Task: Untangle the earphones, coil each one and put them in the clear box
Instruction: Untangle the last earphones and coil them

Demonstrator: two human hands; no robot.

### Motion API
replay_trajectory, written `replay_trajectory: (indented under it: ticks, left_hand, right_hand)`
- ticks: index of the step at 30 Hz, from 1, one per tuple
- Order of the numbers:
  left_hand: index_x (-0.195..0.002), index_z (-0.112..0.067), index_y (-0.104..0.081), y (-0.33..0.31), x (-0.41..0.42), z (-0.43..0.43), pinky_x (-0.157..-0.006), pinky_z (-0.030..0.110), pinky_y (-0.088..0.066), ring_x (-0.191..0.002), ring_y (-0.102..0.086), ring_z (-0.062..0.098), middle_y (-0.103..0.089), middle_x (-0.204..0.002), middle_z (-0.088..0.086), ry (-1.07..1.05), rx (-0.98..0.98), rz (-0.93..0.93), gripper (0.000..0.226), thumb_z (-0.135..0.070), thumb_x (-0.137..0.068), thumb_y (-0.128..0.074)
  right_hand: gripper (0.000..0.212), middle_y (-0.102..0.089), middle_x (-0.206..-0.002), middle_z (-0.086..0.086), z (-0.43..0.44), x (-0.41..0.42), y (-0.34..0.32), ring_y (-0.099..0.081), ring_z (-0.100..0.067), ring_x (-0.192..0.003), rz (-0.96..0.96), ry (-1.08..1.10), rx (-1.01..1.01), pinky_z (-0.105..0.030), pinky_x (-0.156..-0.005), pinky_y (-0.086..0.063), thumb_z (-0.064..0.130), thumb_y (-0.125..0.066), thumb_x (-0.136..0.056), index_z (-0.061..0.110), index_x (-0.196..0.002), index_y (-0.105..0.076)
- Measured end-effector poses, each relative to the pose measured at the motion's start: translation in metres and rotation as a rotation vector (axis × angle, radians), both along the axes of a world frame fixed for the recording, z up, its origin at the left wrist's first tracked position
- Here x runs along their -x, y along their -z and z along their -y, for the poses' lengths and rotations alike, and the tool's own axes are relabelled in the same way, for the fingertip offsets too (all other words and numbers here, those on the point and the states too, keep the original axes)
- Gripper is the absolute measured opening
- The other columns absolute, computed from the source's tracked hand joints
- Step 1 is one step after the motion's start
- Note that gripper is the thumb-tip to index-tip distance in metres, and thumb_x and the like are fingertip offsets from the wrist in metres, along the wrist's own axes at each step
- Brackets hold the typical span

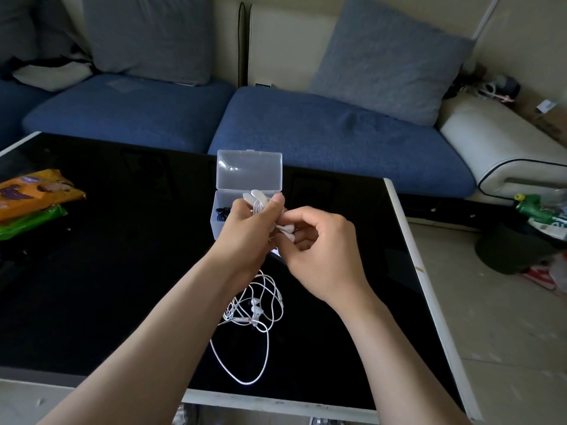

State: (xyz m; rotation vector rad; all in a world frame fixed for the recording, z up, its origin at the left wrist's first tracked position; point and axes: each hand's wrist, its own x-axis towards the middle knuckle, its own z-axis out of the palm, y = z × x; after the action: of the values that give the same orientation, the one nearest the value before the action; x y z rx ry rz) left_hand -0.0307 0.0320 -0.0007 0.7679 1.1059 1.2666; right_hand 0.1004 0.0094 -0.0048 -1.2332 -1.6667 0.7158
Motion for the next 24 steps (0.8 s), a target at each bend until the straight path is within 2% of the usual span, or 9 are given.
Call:
replay_trajectory:
  ticks: [3, 5, 8, 11, 14, 16, 18, 21, 24]
  left_hand:
    - [-0.132, -0.004, -0.047, -0.002, -0.003, -0.001, -0.098, 0.056, -0.059, -0.1, -0.075, 0.03, -0.071, -0.111, 0.016, 0.07, 0.044, 0.007, 0.038, -0.033, -0.109, -0.056]
    - [-0.128, -0.009, -0.056, -0.002, -0.003, -0.002, -0.104, 0.056, -0.055, -0.103, -0.074, 0.028, -0.077, -0.107, 0.009, 0.128, 0.1, 0.031, 0.036, -0.04, -0.111, -0.047]
    - [-0.124, -0.012, -0.064, -0.004, -0.004, -0.001, -0.111, 0.055, -0.048, -0.102, -0.072, 0.025, -0.078, -0.096, 0.0, 0.163, 0.154, 0.063, 0.037, -0.034, -0.11, -0.037]
    - [-0.125, -0.012, -0.067, -0.003, -0.002, 0.002, -0.11, 0.054, -0.05, -0.104, -0.073, 0.024, -0.08, -0.107, 0.002, 0.189, 0.124, -0.031, 0.035, -0.026, -0.11, -0.039]
    - [-0.122, -0.021, -0.07, 0.001, 0.001, 0.003, -0.102, 0.048, -0.055, -0.101, -0.067, 0.024, -0.075, -0.122, 0.013, 0.245, 0.08, -0.177, 0.027, -0.025, -0.111, -0.046]
    - [-0.122, -0.023, -0.071, 0.003, 0.003, 0.003, -0.09, 0.039, -0.056, -0.097, -0.064, 0.022, -0.074, -0.116, 0.016, 0.274, 0.079, -0.241, 0.025, -0.024, -0.11, -0.05]
    - [-0.123, -0.019, -0.071, 0.002, 0.002, 0.004, -0.08, 0.033, -0.053, -0.091, -0.063, 0.022, -0.072, -0.104, 0.009, 0.326, 0.09, -0.258, 0.026, -0.022, -0.11, -0.049]
    - [-0.121, -0.013, -0.071, 0.001, 0.002, 0.005, -0.073, 0.032, -0.044, -0.085, -0.063, 0.022, -0.071, -0.101, 0.006, 0.375, 0.112, -0.275, 0.028, -0.024, -0.11, -0.048]
    - [-0.111, -0.015, -0.075, 0.002, 0.002, 0.004, -0.071, 0.034, -0.038, -0.073, -0.057, 0.017, -0.068, -0.095, 0.004, 0.387, 0.102, -0.278, 0.031, -0.023, -0.107, -0.046]
  right_hand:
    - [0.018, -0.077, -0.083, 0.009, -0.002, -0.002, 0.001, -0.076, -0.009, -0.074, -0.043, 0.031, -0.015, -0.024, -0.067, -0.061, 0.005, -0.082, -0.088, 0.018, -0.101, -0.079]
    - [0.016, -0.077, -0.084, 0.008, -0.004, -0.003, 0.0, -0.076, -0.01, -0.075, -0.068, 0.069, -0.025, -0.023, -0.067, -0.061, 0.008, -0.082, -0.089, 0.016, -0.102, -0.078]
    - [0.016, -0.078, -0.084, 0.012, -0.006, -0.007, -0.002, -0.076, -0.008, -0.073, -0.062, 0.095, -0.012, -0.022, -0.068, -0.061, 0.009, -0.084, -0.087, 0.019, -0.1, -0.08]
    - [0.02, -0.078, -0.085, 0.01, -0.008, -0.01, -0.002, -0.077, -0.01, -0.071, -0.076, 0.1, 0.015, -0.028, -0.068, -0.063, 0.007, -0.083, -0.087, 0.022, -0.1, -0.081]
    - [0.022, -0.076, -0.084, 0.006, -0.009, -0.013, -0.002, -0.075, -0.012, -0.07, -0.098, 0.1, 0.01, -0.024, -0.066, -0.06, 0.006, -0.083, -0.088, 0.023, -0.101, -0.081]
    - [0.023, -0.075, -0.083, 0.005, -0.01, -0.015, -0.002, -0.075, -0.011, -0.069, -0.104, 0.094, 0.004, -0.021, -0.065, -0.058, 0.003, -0.081, -0.089, 0.022, -0.102, -0.081]
    - [0.026, -0.075, -0.083, 0.005, -0.01, -0.017, -0.002, -0.075, -0.013, -0.069, -0.122, 0.096, 0.021, -0.028, -0.065, -0.062, 0.001, -0.079, -0.089, 0.023, -0.101, -0.081]
    - [0.026, -0.076, -0.085, 0.005, -0.011, -0.018, -0.001, -0.077, -0.017, -0.071, -0.129, 0.115, 0.029, -0.046, -0.073, -0.066, 0.004, -0.078, -0.09, 0.027, -0.101, -0.08]
    - [0.019, -0.077, -0.086, 0.004, -0.013, -0.021, 0.002, -0.078, -0.019, -0.07, -0.135, 0.153, 0.045, -0.049, -0.073, -0.065, 0.011, -0.082, -0.09, 0.026, -0.102, -0.081]
